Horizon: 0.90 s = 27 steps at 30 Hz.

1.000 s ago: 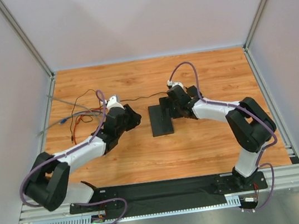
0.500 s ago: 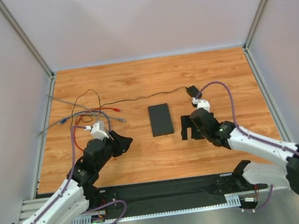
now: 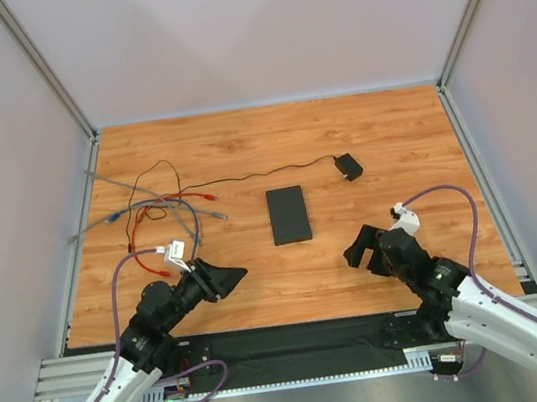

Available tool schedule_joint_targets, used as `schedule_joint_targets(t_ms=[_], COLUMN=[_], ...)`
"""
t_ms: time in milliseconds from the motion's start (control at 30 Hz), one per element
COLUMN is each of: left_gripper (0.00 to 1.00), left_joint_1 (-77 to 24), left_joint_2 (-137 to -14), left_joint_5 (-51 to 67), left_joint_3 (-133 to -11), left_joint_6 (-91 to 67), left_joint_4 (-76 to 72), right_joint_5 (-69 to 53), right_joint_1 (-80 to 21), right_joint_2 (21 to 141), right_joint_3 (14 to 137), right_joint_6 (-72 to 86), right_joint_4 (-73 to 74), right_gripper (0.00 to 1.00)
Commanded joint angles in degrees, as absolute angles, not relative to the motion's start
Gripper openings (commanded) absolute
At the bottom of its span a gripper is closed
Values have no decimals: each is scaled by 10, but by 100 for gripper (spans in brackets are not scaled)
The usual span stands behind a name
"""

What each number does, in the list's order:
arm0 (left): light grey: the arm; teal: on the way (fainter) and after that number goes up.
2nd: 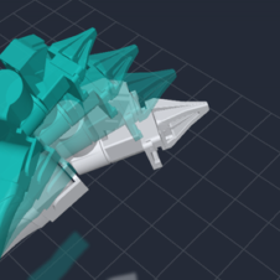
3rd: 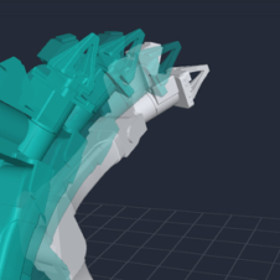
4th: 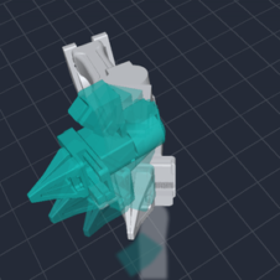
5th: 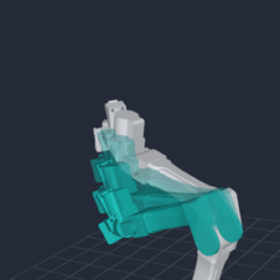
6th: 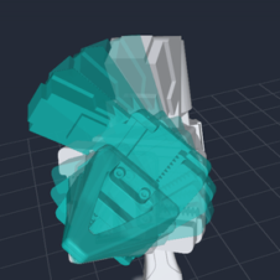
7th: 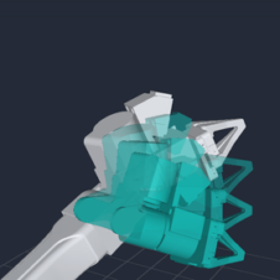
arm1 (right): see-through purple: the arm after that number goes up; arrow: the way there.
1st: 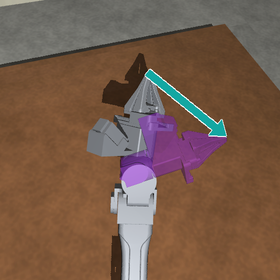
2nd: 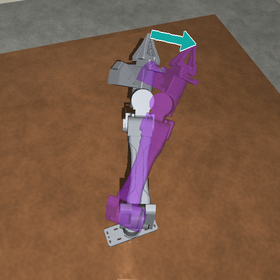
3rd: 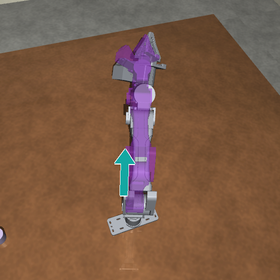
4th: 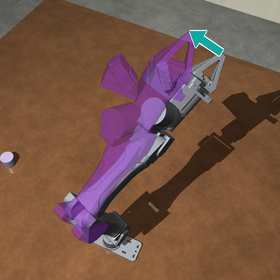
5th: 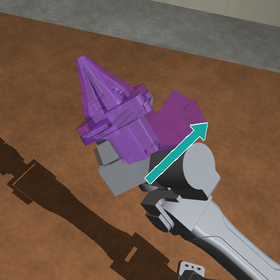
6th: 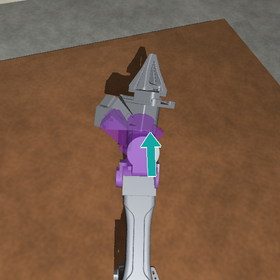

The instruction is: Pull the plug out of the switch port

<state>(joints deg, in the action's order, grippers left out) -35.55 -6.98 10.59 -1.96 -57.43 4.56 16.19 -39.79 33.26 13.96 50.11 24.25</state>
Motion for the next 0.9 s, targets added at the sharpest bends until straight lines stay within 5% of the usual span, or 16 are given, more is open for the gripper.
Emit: schedule_joint_targets(t_ms=[0,467,700,867], left_gripper=[60,63,63,63], left_joint_1=[-356,-357,-357,-357], left_joint_2=[-57,-67,-9,32], left_joint_5=[158,229,308,321], left_joint_3=[32,61,67,67], left_joint_6=[-612,-626,-630,-633], left_joint_4=[-15,-133,-219,-212], right_joint_5=[185,60,-12,38], right_joint_1=[-400,-400,-400,-400], right_joint_2=[316,251,-36,25], right_joint_3=[119,38,-45,-46], right_joint_6=[549,541,555,585], right_joint_4=[207,113,145,134], right_gripper=[100,100,100,100])
